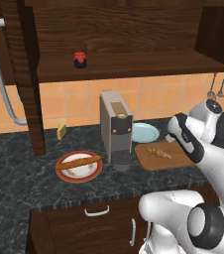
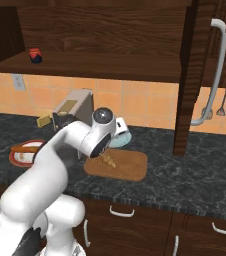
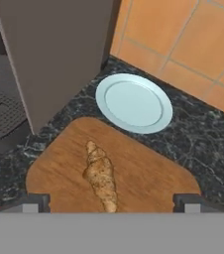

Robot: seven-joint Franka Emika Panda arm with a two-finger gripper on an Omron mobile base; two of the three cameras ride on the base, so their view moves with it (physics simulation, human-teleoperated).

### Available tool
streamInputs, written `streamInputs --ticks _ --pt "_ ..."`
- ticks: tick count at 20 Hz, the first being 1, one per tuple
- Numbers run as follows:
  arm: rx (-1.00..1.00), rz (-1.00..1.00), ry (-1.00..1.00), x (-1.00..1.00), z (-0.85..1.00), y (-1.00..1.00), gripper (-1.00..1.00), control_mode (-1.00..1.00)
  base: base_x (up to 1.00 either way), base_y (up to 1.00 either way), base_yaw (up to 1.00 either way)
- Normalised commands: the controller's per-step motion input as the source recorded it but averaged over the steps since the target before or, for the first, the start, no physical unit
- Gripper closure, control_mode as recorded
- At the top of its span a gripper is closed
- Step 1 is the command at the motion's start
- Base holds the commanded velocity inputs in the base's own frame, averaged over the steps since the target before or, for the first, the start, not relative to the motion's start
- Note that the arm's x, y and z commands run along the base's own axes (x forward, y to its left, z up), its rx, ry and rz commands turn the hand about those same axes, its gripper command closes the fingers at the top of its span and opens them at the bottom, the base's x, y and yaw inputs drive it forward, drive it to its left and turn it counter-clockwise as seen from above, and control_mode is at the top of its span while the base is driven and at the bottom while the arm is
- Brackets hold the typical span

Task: From the different types of pastries on the counter, select a croissant and place it on the cutting board. Then retrieve a jar of jam from the cabinet and place it alongside the croissant on the cutting board.

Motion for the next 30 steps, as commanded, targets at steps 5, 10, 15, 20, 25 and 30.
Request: streamInputs --ticks 5,10,15,20,25,30 --pt "0.03 0.00 -0.10 -0.55 1.00 0.02 -1.00 -1.00 0.00 0.00 0.00" --pt "0.00 0.00 -0.07 -0.49 0.98 0.34 -1.00 -1.00 0.00 0.00 0.00" --pt "0.00 0.00 -0.09 -0.63 1.00 0.17 -1.00 -1.00 0.00 0.00 0.00" --pt "0.00 0.01 -0.13 -0.36 1.00 0.41 -1.00 -1.00 0.00 0.00 0.00" --pt "0.00 0.02 -0.15 -0.21 1.00 0.38 -1.00 -1.00 0.00 0.00 0.00" --pt "0.00 0.04 -0.15 -0.22 1.00 0.24 -1.00 -1.00 0.00 0.00 0.00"
